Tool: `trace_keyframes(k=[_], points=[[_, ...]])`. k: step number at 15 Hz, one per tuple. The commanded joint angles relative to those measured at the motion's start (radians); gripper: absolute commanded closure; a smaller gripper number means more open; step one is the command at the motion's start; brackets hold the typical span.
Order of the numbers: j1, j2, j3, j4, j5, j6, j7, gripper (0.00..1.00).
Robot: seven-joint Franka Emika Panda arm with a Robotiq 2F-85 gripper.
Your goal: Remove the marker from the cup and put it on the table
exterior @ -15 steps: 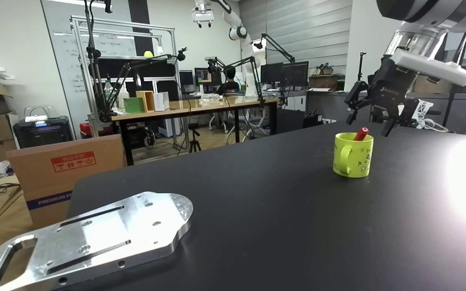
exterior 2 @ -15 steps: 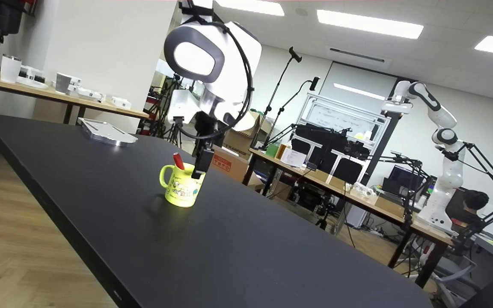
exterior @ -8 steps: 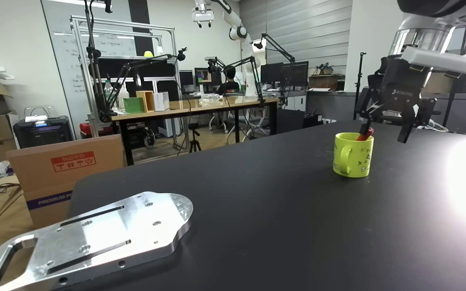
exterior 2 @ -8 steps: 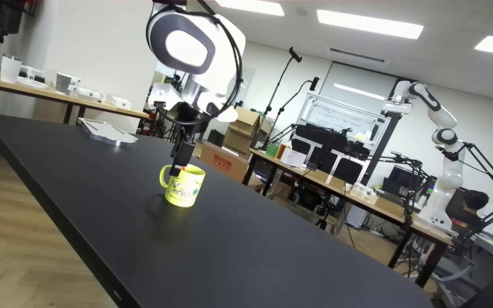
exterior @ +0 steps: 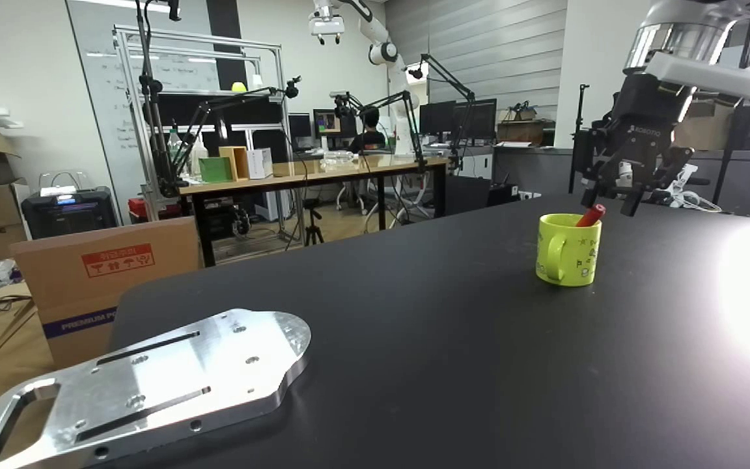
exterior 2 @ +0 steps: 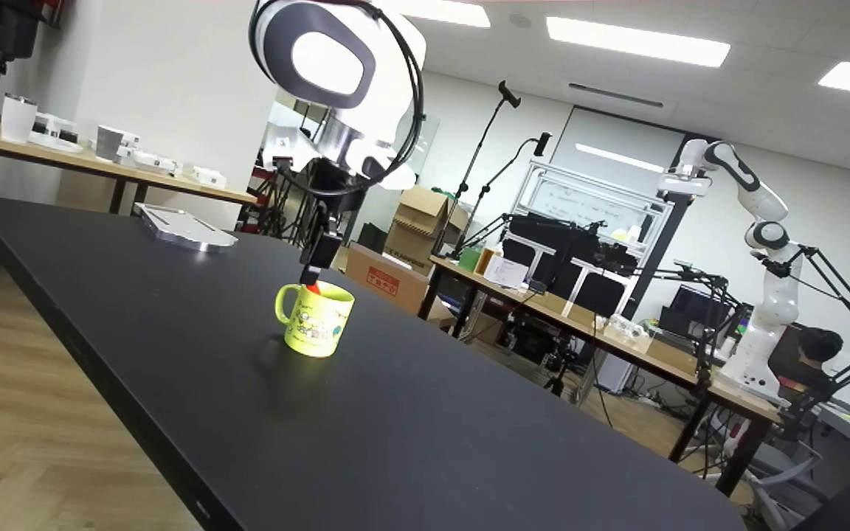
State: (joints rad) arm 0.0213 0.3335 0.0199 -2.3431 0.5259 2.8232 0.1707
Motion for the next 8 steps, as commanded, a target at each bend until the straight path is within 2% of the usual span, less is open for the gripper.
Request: trace_keyframes(k=[1, 2, 3, 8], points=[[-0.065, -0.036, 0.076, -0.022, 0.048, 0.04, -0.052, 0.08], [-0.057, -0.029, 0.072, -0.017, 0.072, 0.045, -0.077, 0.02], [-0.067, -0.024, 0.085, -0.016, 0.089, 0.056, -0.095, 0.0], [-0.082, -0.003, 0.104, -0.009, 0.153, 0.065, -0.171, 0.0]])
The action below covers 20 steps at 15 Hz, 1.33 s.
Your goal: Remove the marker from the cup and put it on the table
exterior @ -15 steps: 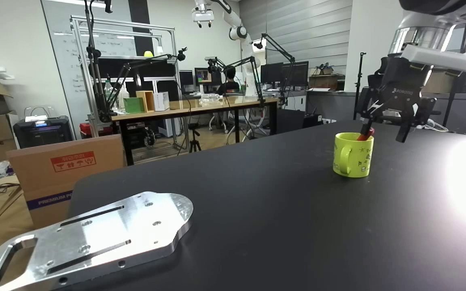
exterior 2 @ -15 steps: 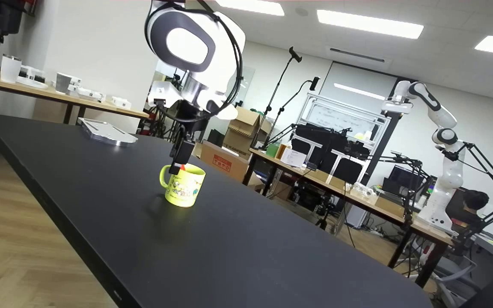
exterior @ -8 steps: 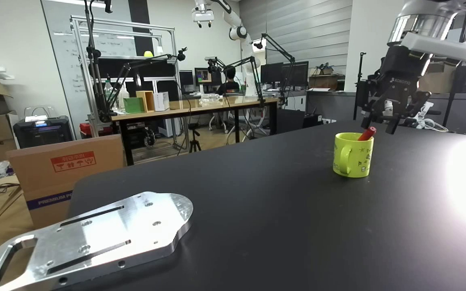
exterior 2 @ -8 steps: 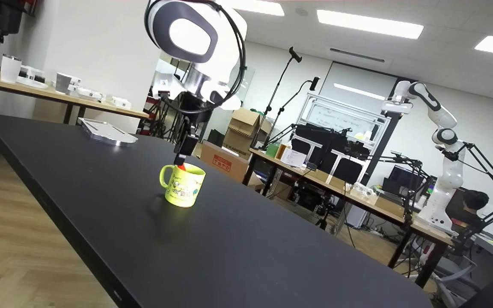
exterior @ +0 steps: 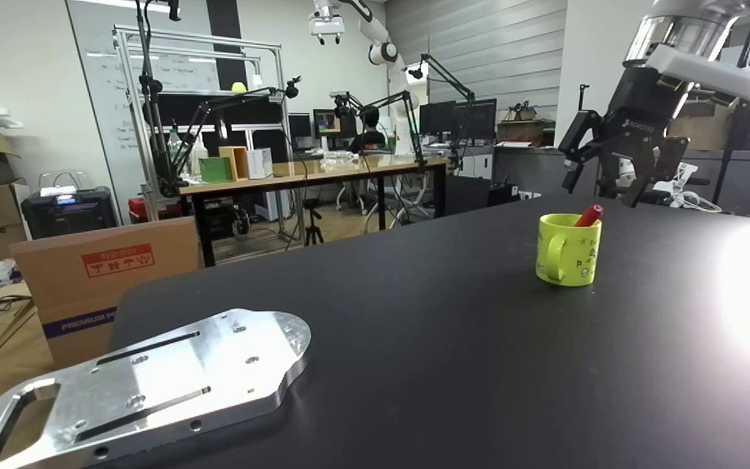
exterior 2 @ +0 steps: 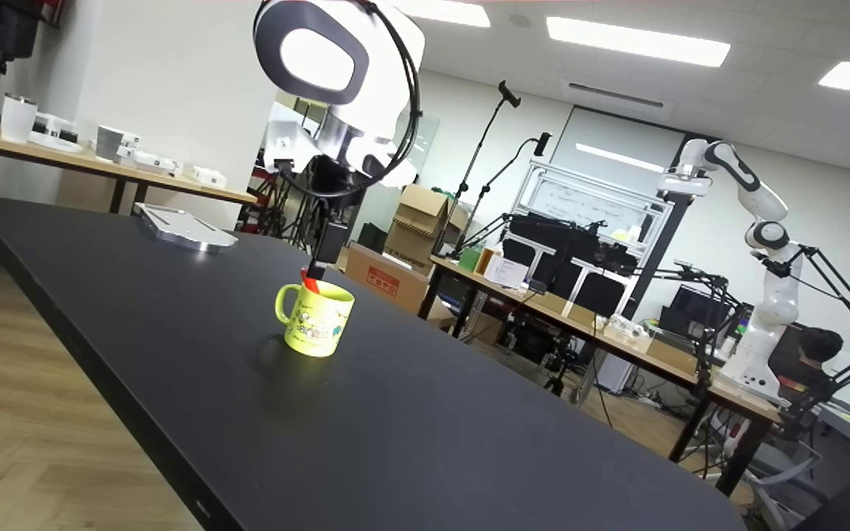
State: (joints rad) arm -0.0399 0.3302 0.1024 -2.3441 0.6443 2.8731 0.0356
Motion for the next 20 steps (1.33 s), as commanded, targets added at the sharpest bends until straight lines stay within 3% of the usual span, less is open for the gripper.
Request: trace_keyframes(k=[1, 3, 13, 20], points=[[-0.022, 0.005, 0.021, -0.007, 0.038, 0.017, -0.045, 0.25], [-0.027, 0.013, 0.025, -0.005, 0.048, 0.026, -0.066, 0.29], [-0.086, 0.079, 0.108, 0.011, 0.183, 0.091, -0.215, 0.98], [-0.099, -0.003, 0.099, -0.001, 0.167, 0.058, -0.2, 0.94]])
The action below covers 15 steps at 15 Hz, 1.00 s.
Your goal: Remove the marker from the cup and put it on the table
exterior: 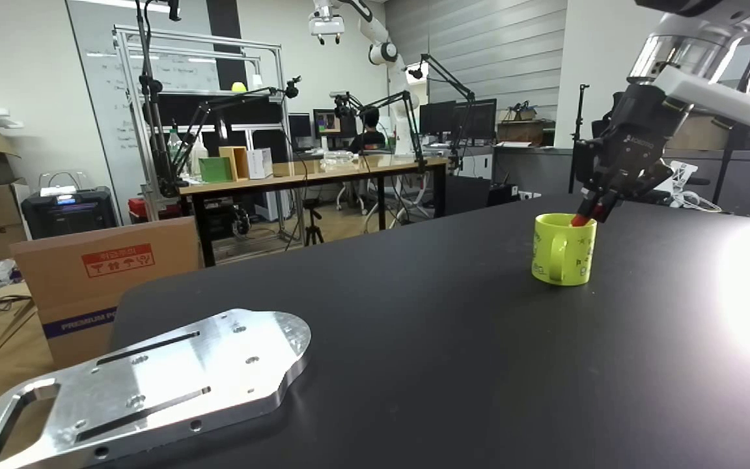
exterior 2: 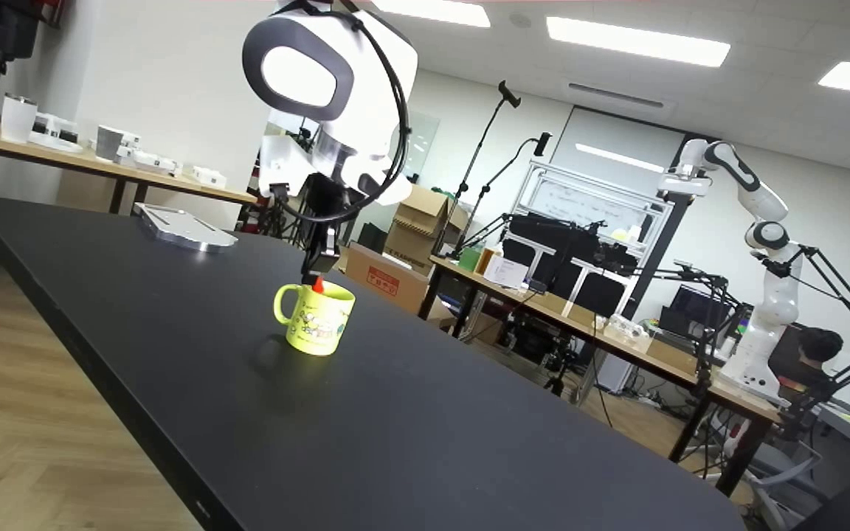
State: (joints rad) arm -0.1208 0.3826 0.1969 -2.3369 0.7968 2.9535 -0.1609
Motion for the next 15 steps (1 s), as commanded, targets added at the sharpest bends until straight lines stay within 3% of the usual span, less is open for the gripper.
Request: trace_keyframes(k=[1, 5, 8, 10, 13, 15], points=[[-0.018, -0.074, -0.006, -0.011, 0.004, -0.043, 0.009, 0.94], [-0.028, -0.168, -0.065, -0.012, -0.063, -0.237, 0.057, 0.94], [-0.019, -0.244, -0.145, 0.01, -0.118, -0.419, 0.089, 0.94], [-0.019, -0.288, -0.189, 0.025, -0.144, -0.481, 0.104, 0.94], [-0.021, -0.334, -0.242, 0.027, -0.157, -0.421, 0.083, 0.94], [-0.023, -0.329, -0.266, 0.016, -0.135, -0.319, 0.047, 0.94]])
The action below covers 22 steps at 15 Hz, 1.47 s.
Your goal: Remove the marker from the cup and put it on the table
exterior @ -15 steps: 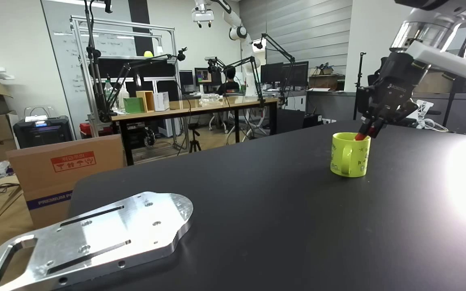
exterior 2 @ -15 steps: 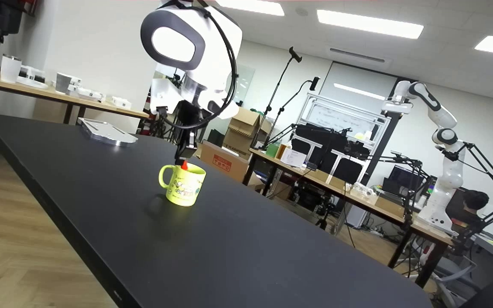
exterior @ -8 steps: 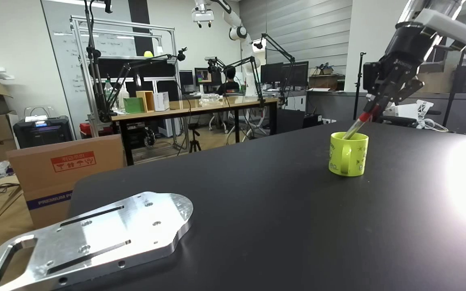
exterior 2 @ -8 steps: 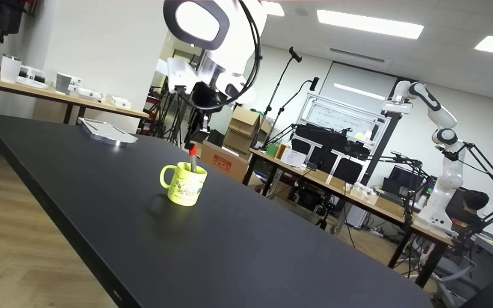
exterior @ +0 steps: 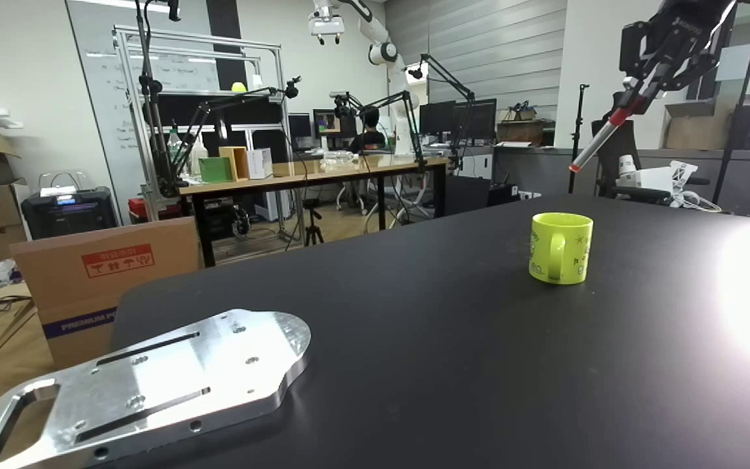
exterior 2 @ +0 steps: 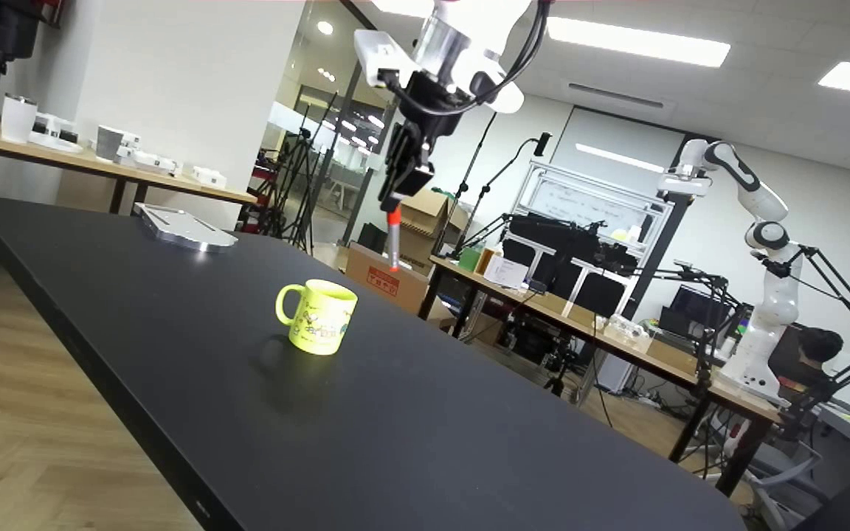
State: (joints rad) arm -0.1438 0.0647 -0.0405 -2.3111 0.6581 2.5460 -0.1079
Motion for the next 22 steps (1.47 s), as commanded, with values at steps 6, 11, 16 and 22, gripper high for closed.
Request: trace_keyframes(k=[6, 11, 16, 22], points=[[-0.017, 0.225, -0.026, -0.001, 0.142, 0.462, -0.124, 0.94], [-0.007, 0.514, -0.029, 0.064, 0.136, 0.683, -0.089, 0.94], [0.048, 0.659, -0.095, 0.135, 0.133, 0.638, -0.054, 0.94], [0.033, 0.621, -0.125, 0.148, -0.148, 0.51, 0.223, 0.53]])
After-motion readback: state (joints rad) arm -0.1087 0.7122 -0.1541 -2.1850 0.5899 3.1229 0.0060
